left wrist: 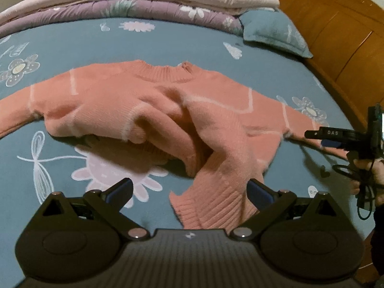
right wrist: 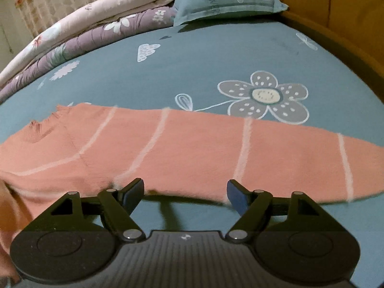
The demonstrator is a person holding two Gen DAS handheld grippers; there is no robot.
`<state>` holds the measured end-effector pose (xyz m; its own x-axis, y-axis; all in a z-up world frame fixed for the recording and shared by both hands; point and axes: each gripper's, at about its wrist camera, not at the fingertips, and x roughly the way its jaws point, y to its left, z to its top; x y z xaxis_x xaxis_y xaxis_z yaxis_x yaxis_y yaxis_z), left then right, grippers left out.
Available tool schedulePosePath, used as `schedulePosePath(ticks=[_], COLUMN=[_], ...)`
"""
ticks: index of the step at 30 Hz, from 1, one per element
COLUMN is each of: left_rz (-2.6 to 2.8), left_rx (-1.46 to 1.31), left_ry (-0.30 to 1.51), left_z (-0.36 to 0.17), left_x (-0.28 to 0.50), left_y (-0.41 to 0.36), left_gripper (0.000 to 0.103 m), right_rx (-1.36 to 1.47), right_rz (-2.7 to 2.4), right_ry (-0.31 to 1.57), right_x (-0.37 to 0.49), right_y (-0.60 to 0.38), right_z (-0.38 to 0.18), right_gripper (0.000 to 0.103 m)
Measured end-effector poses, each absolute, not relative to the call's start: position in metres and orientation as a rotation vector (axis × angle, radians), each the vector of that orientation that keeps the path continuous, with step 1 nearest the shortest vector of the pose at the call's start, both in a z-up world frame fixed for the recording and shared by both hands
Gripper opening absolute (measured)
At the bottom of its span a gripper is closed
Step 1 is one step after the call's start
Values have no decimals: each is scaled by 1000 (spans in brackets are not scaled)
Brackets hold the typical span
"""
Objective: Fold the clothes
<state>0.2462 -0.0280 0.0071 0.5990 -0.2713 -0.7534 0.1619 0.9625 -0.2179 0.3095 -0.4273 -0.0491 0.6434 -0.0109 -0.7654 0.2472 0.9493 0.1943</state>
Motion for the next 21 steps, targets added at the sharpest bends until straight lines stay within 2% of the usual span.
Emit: schedulePosePath(ticks=[9,15,21], left_rz=[-192,-180,-255], left_rx=[-131,-215,-405], left_ry=[740,705,766], left_z=[21,-19,-76], left_x=[275,352,410], left_y=[101,180,208], left_gripper=[100,100,102], right_rx=[317,262,201], right_rz=[-212,-179,-176], right_ry=[890,962,1014], right_x=[258,209,198], right_y=[-367,-297,-255], right_z=[-44,-58,-61], right_gripper=[81,83,83])
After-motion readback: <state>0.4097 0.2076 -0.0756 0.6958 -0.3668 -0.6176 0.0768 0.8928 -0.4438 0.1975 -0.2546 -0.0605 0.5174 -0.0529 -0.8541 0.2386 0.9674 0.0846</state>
